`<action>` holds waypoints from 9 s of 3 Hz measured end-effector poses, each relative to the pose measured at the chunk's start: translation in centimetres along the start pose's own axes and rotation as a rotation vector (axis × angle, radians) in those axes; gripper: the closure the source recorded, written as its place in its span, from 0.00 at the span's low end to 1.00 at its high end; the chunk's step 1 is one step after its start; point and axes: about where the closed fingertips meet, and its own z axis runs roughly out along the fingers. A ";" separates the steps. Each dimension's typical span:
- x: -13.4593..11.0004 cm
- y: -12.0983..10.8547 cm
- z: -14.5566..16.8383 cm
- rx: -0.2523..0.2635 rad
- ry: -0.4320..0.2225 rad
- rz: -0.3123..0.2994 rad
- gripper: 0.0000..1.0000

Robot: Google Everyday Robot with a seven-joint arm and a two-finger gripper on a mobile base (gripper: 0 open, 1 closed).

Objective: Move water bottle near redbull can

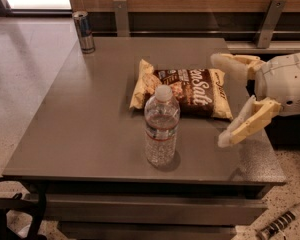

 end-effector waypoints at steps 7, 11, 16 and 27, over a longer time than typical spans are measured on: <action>-0.9 3.9 10.9 -0.090 -0.201 0.017 0.93; -4.2 -3.0 7.0 0.042 -0.184 0.114 1.00; -9.4 -22.1 12.6 0.289 -0.190 0.166 1.00; -3.7 -33.3 33.8 0.270 -0.195 0.066 1.00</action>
Offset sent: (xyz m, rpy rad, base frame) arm -0.0209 0.0904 -0.0173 0.1870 0.0746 0.1049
